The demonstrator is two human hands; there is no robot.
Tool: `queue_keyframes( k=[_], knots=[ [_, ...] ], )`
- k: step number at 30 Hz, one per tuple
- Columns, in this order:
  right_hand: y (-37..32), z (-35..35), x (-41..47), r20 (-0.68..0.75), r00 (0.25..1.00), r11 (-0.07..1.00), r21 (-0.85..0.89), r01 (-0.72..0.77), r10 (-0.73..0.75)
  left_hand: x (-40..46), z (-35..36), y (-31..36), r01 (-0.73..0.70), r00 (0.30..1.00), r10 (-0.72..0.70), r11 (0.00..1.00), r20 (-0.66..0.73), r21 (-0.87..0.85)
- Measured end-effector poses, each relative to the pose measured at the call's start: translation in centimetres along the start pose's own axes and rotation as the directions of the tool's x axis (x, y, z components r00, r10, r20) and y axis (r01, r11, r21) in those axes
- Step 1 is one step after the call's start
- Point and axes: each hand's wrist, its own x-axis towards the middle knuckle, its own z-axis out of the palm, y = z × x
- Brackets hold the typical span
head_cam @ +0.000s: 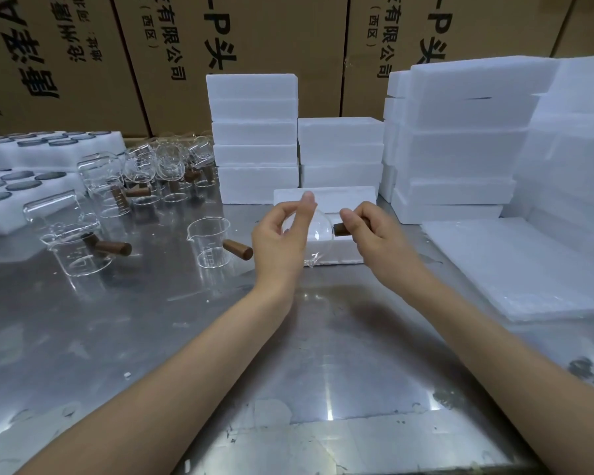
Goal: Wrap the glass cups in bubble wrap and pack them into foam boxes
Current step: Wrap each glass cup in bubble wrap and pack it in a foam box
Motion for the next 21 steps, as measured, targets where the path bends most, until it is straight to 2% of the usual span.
queue_keyframes(
  k=[4, 8, 11, 14, 21],
  knots=[
    [-0.2, -0.7, 0.1, -0.003, 0.997, 0.993, 0.088, -0.081, 0.082, 0.1, -0.4, 0.2, 0.035, 0.996, -0.031, 0.998, 0.088, -0.042],
    [-0.5, -1.7, 0.1, 0.026, 0.983, 0.966, 0.184, -0.183, 0.181, 0.1, -0.8, 0.5, 0.003, 0.979, 0.006, 0.999, 0.201, -0.047],
    [-0.7, -2.3, 0.2, 0.076, 0.969, 0.916, 0.318, -0.246, 0.234, 0.1, -1.1, 0.7, -0.107, 0.945, 0.097, 0.994, 0.312, 0.014],
    [-0.8, -2.6, 0.3, 0.103, 0.960, 0.866, 0.415, -0.279, 0.260, 0.0, -1.3, 0.9, -0.223, 0.915, 0.176, 0.971, 0.363, 0.092],
    [-1.0, -2.5, 0.0, 0.104, 0.958, 0.869, 0.404, -0.285, 0.265, -0.6, -1.3, 0.8, -0.358, 0.886, 0.249, 0.904, 0.392, 0.233]
  ],
)
